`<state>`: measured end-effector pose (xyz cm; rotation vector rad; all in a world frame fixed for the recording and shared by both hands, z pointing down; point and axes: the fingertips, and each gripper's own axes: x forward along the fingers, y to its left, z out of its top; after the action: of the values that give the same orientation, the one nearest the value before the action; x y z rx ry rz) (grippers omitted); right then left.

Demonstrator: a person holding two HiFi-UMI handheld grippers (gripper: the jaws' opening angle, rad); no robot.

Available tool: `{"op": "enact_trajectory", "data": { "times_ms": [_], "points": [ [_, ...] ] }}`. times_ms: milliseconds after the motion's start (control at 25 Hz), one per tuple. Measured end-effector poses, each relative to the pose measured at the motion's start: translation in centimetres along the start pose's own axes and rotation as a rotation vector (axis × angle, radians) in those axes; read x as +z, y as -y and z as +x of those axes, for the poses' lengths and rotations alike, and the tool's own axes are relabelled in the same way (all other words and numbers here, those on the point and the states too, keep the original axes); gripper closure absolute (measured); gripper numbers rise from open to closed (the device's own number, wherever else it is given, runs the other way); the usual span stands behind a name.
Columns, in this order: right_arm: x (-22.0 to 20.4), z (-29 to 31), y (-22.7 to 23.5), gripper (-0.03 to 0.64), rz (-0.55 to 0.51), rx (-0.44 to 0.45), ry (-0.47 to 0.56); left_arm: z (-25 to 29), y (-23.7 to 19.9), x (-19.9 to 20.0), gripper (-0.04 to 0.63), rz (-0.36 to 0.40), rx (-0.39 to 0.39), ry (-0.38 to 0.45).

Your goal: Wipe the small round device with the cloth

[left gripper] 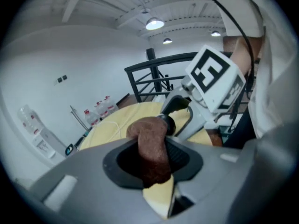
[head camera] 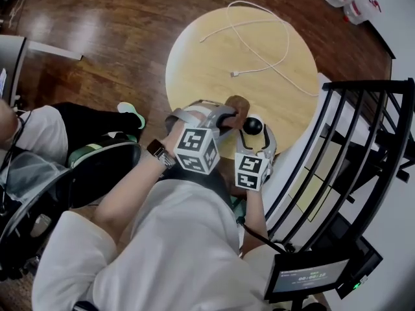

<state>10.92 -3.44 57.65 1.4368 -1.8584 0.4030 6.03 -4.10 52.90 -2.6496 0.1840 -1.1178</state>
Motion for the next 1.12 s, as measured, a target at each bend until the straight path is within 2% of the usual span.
{"op": "enact_trajectory", "data": {
  "times_ms": [80, 160, 320, 400, 640, 840, 1120],
  "points": [
    [-0.9, -0.2, -0.1, 0.278, -0.113, 0.039, 0.013, 0.3, -0.3, 2.0, 0.474, 0.071, 0.019, 0.019],
    [-1.8, 0.0, -0.1, 0.278, -0.184, 0.079, 0.006, 1.0, -0.1, 3.4, 0.474, 0.14, 0.021, 0.023],
    [-3.0, 0.7, -0.3, 0.278, -0.265, 0.116, -0.032, 2.9, 1.3, 3.5, 0.474, 0.257, 0.008, -0.039],
    [-3.2, 1.1, -0.4, 0.278, -0.284, 0.119, -0.04, 3.3, 1.8, 2.8, 0.474, 0.286, 0.003, -0.067],
    [-2.9, 1.3, -0.4, 0.279, -0.263, 0.106, -0.037, 3.2, 2.8, 2.0, 0.474, 0.218, -0.021, -0.032],
    [-2.7, 1.1, -0.6, 0.279, -0.25, 0.107, -0.042, 2.8, 2.4, 0.9, 0.474, 0.091, -0.037, -0.022],
    [-2.7, 1.3, -0.8, 0.278, -0.243, 0.116, -0.038, 3.5, 2.6, -1.4, 0.474, 0.09, -0.092, -0.077]
  ]
}}
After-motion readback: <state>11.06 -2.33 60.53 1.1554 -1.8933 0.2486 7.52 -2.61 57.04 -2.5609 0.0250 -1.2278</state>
